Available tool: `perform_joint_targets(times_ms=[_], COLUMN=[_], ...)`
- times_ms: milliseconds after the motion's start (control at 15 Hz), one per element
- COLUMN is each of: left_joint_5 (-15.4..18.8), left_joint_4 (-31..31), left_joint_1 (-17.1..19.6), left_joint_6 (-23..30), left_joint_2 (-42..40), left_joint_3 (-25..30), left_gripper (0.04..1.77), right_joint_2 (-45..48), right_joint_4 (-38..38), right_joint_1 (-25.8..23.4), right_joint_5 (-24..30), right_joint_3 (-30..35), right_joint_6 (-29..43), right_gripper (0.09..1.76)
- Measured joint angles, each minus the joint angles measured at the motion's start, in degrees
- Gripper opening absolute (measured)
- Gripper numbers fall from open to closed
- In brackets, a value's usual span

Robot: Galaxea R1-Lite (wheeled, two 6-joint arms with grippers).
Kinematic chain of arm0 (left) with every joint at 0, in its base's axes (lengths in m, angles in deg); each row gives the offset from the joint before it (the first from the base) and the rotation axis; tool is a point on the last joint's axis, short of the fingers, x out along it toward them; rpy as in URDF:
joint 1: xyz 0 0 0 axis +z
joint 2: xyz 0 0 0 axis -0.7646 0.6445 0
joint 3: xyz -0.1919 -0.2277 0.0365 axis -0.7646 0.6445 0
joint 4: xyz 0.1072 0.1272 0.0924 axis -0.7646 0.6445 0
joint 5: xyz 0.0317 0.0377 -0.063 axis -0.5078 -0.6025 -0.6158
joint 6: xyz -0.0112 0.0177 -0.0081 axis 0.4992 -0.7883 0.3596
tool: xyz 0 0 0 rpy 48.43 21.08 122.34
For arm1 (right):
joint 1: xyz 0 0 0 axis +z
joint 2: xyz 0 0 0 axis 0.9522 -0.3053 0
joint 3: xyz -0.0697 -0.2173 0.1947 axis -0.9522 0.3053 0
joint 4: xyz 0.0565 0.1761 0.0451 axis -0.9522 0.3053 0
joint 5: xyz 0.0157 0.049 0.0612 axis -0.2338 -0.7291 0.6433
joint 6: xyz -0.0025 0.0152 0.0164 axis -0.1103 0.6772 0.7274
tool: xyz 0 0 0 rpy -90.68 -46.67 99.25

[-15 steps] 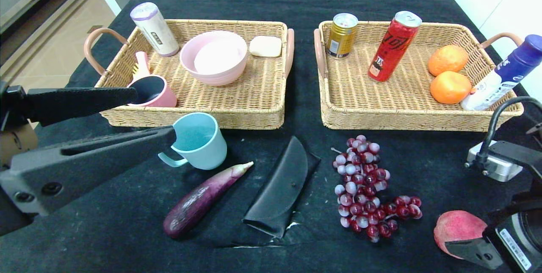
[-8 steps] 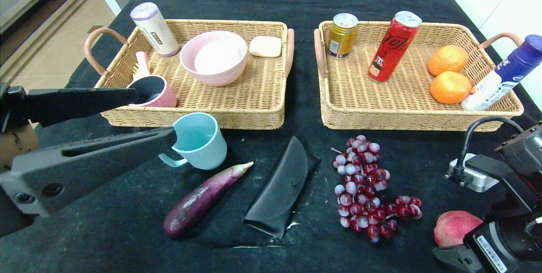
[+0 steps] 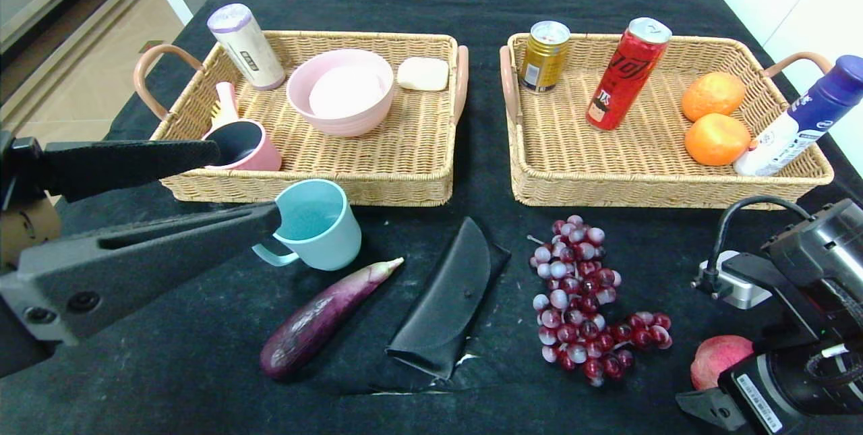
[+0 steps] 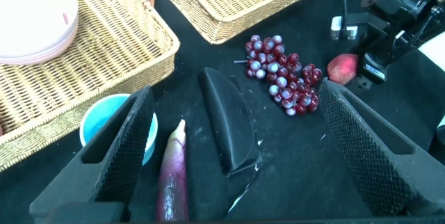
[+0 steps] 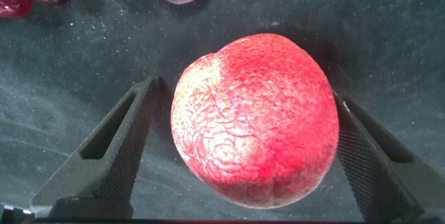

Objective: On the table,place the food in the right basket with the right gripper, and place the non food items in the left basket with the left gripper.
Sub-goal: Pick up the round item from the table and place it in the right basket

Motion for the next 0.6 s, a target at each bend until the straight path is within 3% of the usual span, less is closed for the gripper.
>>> perform_joint_targets(times_ms=[133, 333, 600], left_joint_5=[0.0, 0.0, -0.02], left_joint_4=[0.0, 0.0, 0.01], left_joint_1=[0.0, 0.0, 0.0], left_joint_6=[0.0, 0.0, 0.0], left_joint_2=[0.0, -0.01, -0.04], left_joint_3=[0.0, 0.0, 0.0], left_gripper=[1.72, 1.72, 1.72], right_joint_2=[-0.06, -0.09, -0.09], right_joint_4=[0.02, 0.0, 0.0], right_joint_1=[0.0, 0.01, 0.01], right_joint_5=[0.0, 0.02, 0.07], right_joint_3=[0.02, 0.0, -0.13], right_joint_6=[0.0, 0.04, 0.04], right_gripper=[1.7, 1.24, 1.19])
